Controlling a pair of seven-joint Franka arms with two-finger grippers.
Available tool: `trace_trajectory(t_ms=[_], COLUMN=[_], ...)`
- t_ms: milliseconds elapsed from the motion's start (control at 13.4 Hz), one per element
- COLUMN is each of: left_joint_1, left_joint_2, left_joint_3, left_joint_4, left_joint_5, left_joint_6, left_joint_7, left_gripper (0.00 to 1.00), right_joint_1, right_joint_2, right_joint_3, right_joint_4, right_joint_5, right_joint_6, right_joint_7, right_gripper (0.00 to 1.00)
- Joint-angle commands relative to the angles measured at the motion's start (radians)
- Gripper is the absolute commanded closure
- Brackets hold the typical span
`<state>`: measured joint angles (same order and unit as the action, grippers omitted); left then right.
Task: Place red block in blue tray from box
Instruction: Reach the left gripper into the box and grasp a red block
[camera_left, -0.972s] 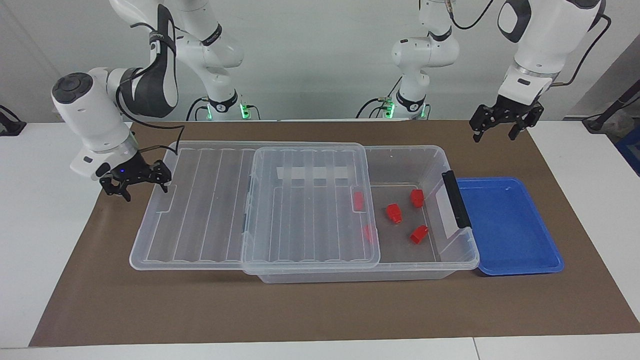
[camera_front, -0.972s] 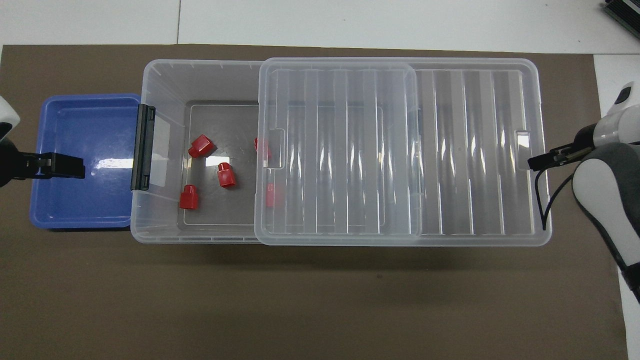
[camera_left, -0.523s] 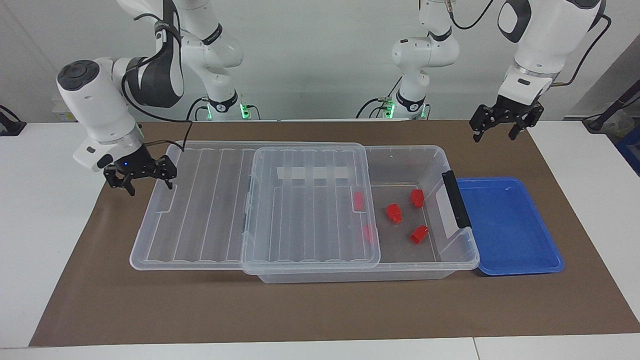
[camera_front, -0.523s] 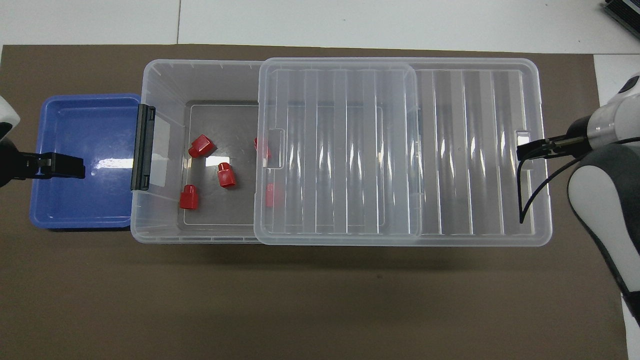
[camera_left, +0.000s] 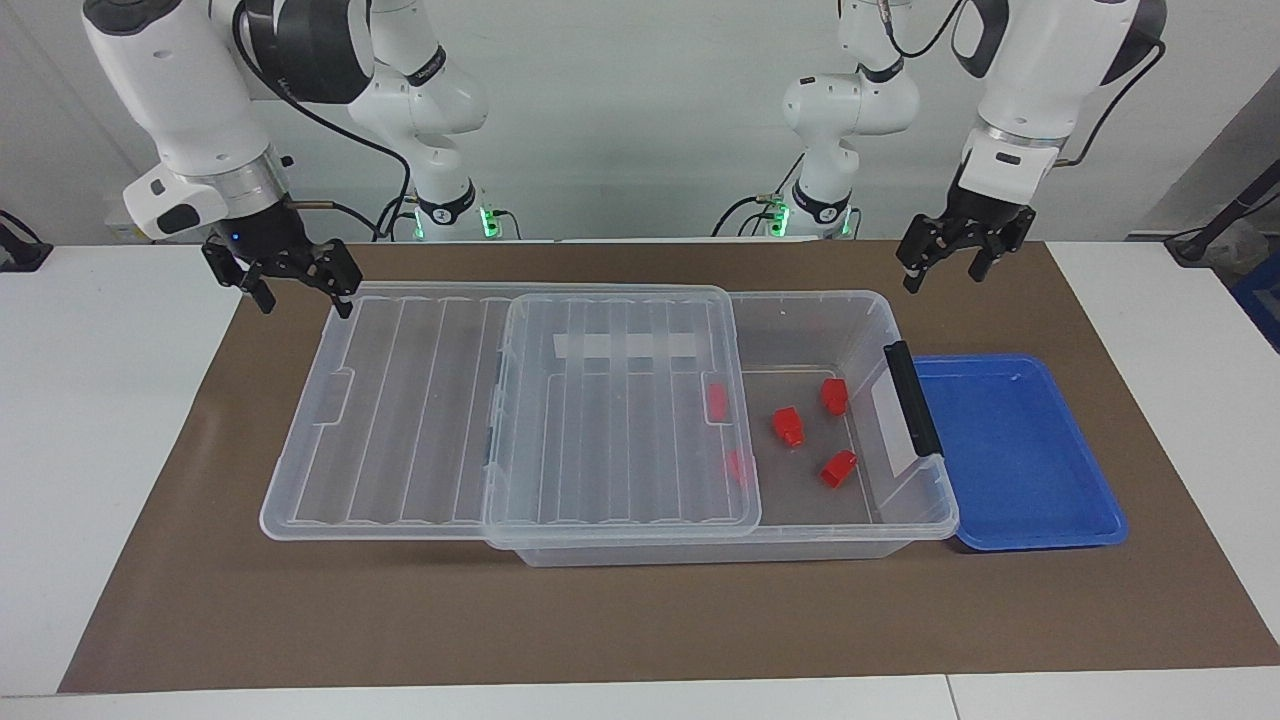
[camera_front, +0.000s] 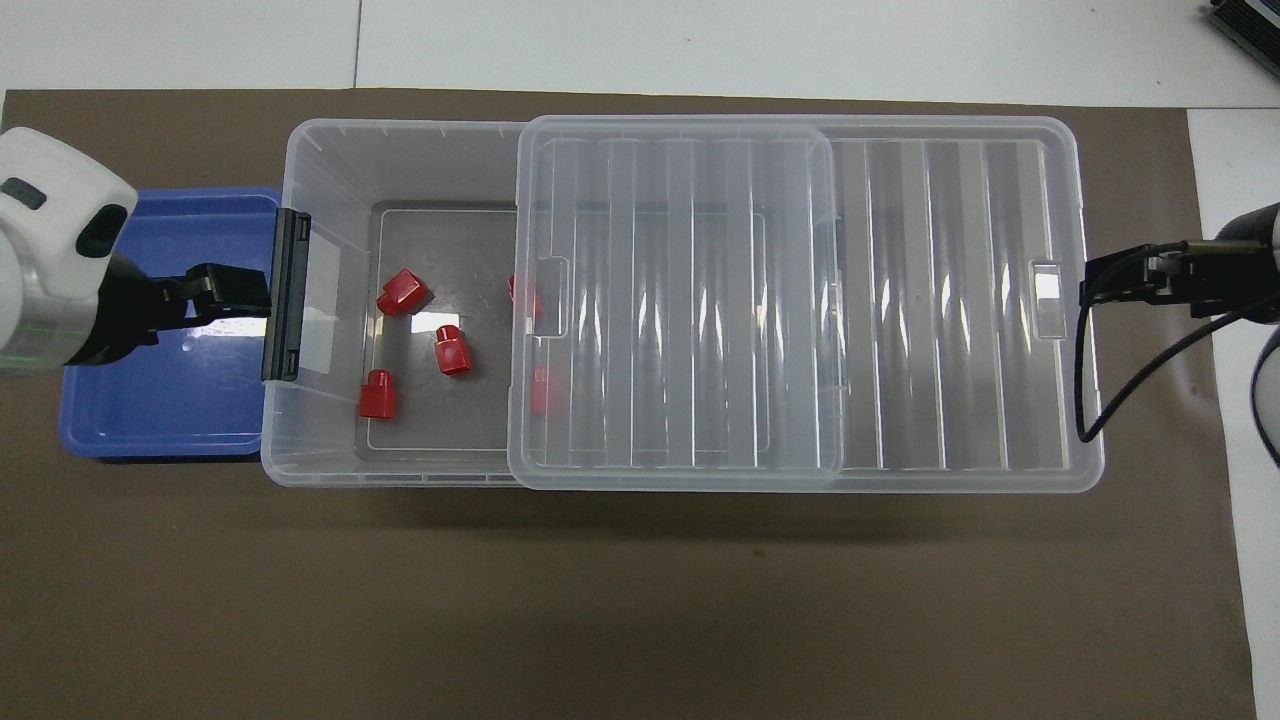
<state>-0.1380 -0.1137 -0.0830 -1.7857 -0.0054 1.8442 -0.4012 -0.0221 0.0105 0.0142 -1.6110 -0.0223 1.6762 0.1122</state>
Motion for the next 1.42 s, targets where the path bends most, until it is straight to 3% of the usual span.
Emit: trace_trajectory(t_ms=[0, 224, 449, 822, 1047, 1271, 1346], left_joint_1=[-0.079, -0.159, -0.124, -0.135, -0.193, -0.196, -0.196], left_joint_2=[0.098, 0.245, 0.241, 0.302, 0.356, 0.348, 0.348], left_joint_3=[0.008, 0.008, 0.008, 0.009, 0.012, 0.012, 0.012], left_joint_4=[0.047, 0.028, -0.150, -0.320, -0.325, -0.359, -0.360], left_joint_5=[-0.001, 0.128, 0.140, 0.140, 0.176, 0.179, 0.179], left_joint_6=[0.046, 0.226, 0.430, 0.669, 0.701, 0.699, 0.699], left_joint_7=[-0.100, -0.255, -0.184, -0.205, -0.266, -0.266, -0.266], left_gripper=[0.00, 0.00, 0.00, 0.00, 0.00, 0.00, 0.09], right_joint_1=[-0.018, -0.018, -0.021, -0.021, -0.021, -0.021, -0.021], right_joint_2=[0.020, 0.008, 0.005, 0.003, 0.003, 0.002, 0.002], right_joint_3=[0.007, 0.006, 0.004, 0.003, 0.003, 0.003, 0.003], right_joint_4=[0.095, 0.083, 0.071, 0.068, 0.066, 0.065, 0.065], right_joint_5=[-0.011, -0.007, 0.004, 0.007, 0.007, 0.007, 0.007], right_joint_6=[-0.088, -0.115, -0.113, -0.113, -0.113, -0.115, -0.115], right_joint_7=[0.023, 0.023, 0.012, 0.012, 0.012, 0.014, 0.014], right_gripper=[0.00, 0.00, 0.00, 0.00, 0.00, 0.00, 0.00])
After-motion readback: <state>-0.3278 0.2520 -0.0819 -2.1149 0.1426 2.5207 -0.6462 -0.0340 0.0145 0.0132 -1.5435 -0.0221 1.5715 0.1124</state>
